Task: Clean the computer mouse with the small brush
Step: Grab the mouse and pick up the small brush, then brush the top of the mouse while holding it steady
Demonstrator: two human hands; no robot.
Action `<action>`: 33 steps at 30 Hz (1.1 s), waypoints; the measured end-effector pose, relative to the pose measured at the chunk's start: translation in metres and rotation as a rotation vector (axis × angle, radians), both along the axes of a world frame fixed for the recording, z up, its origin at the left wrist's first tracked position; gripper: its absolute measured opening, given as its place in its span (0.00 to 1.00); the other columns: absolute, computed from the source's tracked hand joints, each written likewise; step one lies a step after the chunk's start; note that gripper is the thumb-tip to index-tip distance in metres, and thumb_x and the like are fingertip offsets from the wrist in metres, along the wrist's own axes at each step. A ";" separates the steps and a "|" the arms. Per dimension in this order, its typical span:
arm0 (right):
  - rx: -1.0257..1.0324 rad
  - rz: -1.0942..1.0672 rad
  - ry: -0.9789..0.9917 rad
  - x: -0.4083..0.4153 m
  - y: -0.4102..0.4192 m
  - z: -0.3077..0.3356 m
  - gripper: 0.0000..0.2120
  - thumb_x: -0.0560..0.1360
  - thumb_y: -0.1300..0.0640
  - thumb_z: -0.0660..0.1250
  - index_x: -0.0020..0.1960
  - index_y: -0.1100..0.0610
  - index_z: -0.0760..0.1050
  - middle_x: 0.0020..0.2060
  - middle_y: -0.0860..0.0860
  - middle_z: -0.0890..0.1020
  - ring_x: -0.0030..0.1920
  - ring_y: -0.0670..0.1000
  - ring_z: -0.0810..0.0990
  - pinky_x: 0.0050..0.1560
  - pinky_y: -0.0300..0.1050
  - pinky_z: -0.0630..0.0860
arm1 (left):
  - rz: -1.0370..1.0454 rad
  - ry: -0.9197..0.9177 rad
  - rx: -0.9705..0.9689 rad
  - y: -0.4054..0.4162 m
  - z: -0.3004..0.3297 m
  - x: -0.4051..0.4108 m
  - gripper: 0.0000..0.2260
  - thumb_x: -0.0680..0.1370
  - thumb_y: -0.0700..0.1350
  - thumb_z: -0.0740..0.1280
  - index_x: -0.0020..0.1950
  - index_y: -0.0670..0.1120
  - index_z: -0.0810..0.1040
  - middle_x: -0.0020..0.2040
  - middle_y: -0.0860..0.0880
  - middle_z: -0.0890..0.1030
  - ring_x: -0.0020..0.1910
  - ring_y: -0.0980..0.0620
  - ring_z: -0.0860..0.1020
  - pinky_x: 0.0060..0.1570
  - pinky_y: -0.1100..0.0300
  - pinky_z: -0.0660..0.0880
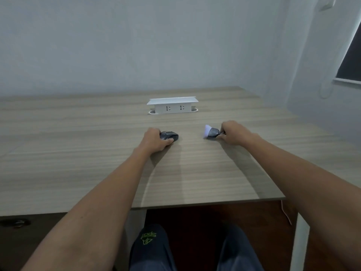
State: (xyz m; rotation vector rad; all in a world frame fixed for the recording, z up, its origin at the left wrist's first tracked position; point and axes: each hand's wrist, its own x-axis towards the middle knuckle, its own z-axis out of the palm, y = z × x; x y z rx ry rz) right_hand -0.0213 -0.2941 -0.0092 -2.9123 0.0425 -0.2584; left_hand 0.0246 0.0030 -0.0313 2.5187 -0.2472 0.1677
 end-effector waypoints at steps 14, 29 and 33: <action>0.563 0.255 -0.031 0.023 0.030 0.036 0.13 0.69 0.55 0.80 0.45 0.65 0.84 0.34 0.60 0.84 0.30 0.52 0.82 0.38 0.44 0.83 | -0.285 0.124 -0.009 0.006 0.017 0.007 0.20 0.68 0.55 0.79 0.56 0.47 0.85 0.47 0.50 0.87 0.50 0.49 0.84 0.51 0.56 0.78; 0.572 0.328 0.032 0.052 0.053 0.046 0.09 0.77 0.60 0.70 0.48 0.67 0.83 0.32 0.54 0.79 0.32 0.50 0.77 0.31 0.37 0.77 | -0.360 0.193 -0.056 -0.004 0.021 0.018 0.22 0.67 0.51 0.81 0.59 0.50 0.85 0.51 0.51 0.87 0.52 0.50 0.85 0.62 0.49 0.79; 0.281 0.268 0.022 0.054 0.050 0.046 0.07 0.74 0.60 0.70 0.44 0.64 0.84 0.29 0.54 0.80 0.28 0.51 0.77 0.26 0.36 0.74 | -0.365 0.189 -0.044 -0.005 0.025 0.015 0.22 0.68 0.50 0.81 0.60 0.48 0.84 0.52 0.49 0.87 0.54 0.49 0.84 0.63 0.50 0.78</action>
